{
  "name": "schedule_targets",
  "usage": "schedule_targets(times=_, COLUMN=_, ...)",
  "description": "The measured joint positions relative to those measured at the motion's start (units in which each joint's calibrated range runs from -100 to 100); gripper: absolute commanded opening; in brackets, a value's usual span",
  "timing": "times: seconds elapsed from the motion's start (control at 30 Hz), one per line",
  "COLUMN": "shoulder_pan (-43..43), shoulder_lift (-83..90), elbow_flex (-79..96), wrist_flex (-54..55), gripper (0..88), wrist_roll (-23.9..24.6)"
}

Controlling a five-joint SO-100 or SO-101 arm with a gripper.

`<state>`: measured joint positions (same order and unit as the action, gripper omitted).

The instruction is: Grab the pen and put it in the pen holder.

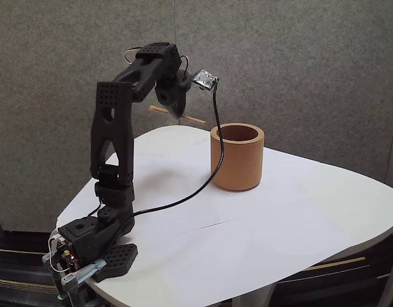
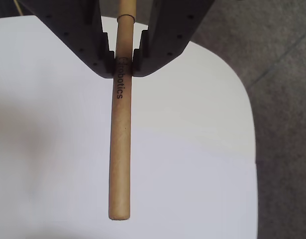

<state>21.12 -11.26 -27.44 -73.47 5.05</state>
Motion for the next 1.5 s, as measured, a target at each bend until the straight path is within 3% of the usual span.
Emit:
schedule_targets(times=0.67, shoulder_pan=-20.9, shoulder_lift=16.2, elbow_flex=-0.5, wrist_flex=2.5, gripper=0.5, wrist_roll=-25.5)
schedule_targets(times=0.9, shoulder_pan=-25.0, shoulder_lift=16.4, elbow_flex=0.9, wrist_flex=17.0, gripper=0.5, wrist_roll=-36.0)
schedule_targets(times=1.1, shoulder_pan=-24.4, shoulder_lift=20.7, elbow_flex=13.4, wrist_flex=33.8, gripper=0.5, wrist_roll=-43.7)
schedule_targets(times=1.27, shoulder_pan=-24.0, shoulder_lift=28.2, elbow_flex=30.4, wrist_flex=45.8, gripper=0.5, wrist_roll=-47.3)
schedule_targets(times=1.5, shoulder_pan=-20.5, shoulder_lift=34.5, elbow_flex=48.1, wrist_flex=54.8, gripper=0.5, wrist_roll=-48.2)
